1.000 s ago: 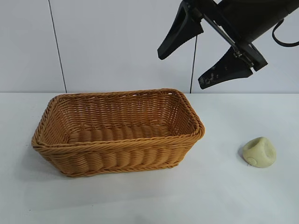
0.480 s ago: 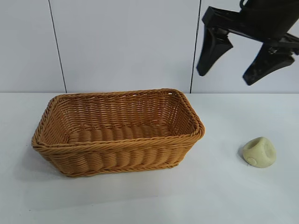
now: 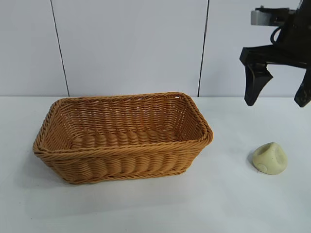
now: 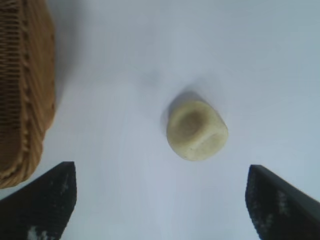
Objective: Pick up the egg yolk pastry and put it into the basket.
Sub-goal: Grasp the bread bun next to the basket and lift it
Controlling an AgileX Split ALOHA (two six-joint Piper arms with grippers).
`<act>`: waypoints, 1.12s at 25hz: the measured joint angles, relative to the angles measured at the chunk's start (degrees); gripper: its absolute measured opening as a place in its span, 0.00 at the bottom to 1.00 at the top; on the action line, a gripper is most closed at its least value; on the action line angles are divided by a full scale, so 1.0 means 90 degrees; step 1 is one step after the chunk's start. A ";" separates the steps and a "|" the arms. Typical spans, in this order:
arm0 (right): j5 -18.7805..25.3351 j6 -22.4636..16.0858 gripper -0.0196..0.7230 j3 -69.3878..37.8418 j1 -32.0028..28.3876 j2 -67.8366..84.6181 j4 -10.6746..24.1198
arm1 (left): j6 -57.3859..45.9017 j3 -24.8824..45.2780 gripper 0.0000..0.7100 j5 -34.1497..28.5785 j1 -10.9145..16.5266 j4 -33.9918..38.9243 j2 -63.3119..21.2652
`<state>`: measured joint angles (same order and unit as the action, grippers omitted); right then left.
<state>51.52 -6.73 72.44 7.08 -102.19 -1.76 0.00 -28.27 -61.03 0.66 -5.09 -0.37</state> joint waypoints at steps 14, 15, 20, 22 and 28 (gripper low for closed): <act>-0.0605 0.0487 0.88 0.0011 -0.0234 -0.1775 -0.0642 | 0.0000 0.0000 0.98 -0.0002 0.0000 0.0000 0.0000; -0.0611 0.0487 0.88 0.0011 -0.0234 -0.1863 -0.0636 | 0.0000 0.0000 0.98 -0.0002 0.0000 0.0000 0.0000; -0.0694 0.0487 0.63 0.0011 -0.0234 -0.1935 -0.0509 | 0.0000 0.0000 0.98 -0.0002 0.0000 0.0000 0.0000; -0.0662 0.0493 0.46 0.0011 -0.0234 -0.1935 -0.0492 | 0.0000 0.0000 0.98 -0.0002 0.0000 0.0000 0.0000; -0.0520 0.0523 0.22 0.0011 -0.0234 -0.1775 -0.0492 | 0.0000 0.0000 0.98 -0.0002 0.0000 0.0000 0.0000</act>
<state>46.84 -2.03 72.54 4.98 -118.17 -6.18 0.00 -28.27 -61.05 0.66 -5.09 -0.37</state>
